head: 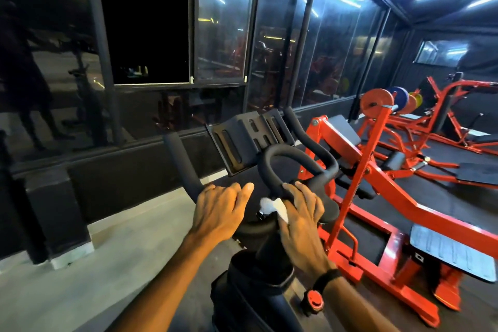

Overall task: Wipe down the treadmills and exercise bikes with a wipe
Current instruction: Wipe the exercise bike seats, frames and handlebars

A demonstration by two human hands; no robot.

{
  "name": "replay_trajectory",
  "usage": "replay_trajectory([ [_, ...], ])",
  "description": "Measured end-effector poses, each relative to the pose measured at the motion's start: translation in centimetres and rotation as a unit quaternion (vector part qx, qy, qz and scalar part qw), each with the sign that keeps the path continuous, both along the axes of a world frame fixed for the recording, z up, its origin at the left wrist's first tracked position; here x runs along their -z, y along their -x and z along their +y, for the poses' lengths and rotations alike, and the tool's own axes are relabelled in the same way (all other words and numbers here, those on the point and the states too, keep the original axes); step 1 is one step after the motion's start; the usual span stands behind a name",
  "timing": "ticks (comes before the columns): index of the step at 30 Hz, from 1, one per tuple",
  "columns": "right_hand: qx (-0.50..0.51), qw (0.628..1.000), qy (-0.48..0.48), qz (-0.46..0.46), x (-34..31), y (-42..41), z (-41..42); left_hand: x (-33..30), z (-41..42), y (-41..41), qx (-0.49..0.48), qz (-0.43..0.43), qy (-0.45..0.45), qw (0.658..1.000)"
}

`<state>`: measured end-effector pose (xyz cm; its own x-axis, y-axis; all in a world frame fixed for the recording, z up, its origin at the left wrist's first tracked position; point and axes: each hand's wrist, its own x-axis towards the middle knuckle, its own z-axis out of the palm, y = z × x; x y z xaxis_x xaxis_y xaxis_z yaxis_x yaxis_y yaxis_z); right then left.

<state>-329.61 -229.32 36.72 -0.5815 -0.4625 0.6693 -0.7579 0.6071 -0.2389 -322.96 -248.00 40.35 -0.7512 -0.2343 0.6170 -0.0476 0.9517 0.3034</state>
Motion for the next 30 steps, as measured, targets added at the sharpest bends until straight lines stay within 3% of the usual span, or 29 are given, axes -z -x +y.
replay_trajectory([
  [5, -0.098, 0.994, 0.019, -0.037, 1.5, -4.7, -3.9, 0.5, -0.3, 0.1, 0.027, -0.006, -0.038, 0.999],
  [9, -0.056, 0.996, -0.06, 0.027, 0.0, -1.3, -1.2, 0.2, -0.2, 0.0, 0.023, 0.025, -0.014, 0.999],
  [12, -0.017, 0.997, -0.075, 0.006, -1.3, 0.7, 0.3, 0.1, 0.0, -0.1, 0.011, 0.028, -0.004, 1.0],
  [18, -0.026, 0.999, 0.018, -0.038, 0.0, -3.6, -3.7, 0.6, 0.0, 0.2, 0.013, 0.028, -0.016, 0.999],
  [23, -0.042, 0.997, -0.033, -0.051, 0.3, -5.5, -4.5, 0.7, -0.3, 0.2, 0.038, -0.022, -0.044, 0.998],
  [30, -0.064, 0.993, -0.091, -0.023, -0.7, -1.9, 0.3, -0.9, 1.8, 1.0, -0.051, -0.174, 0.049, 0.982],
])
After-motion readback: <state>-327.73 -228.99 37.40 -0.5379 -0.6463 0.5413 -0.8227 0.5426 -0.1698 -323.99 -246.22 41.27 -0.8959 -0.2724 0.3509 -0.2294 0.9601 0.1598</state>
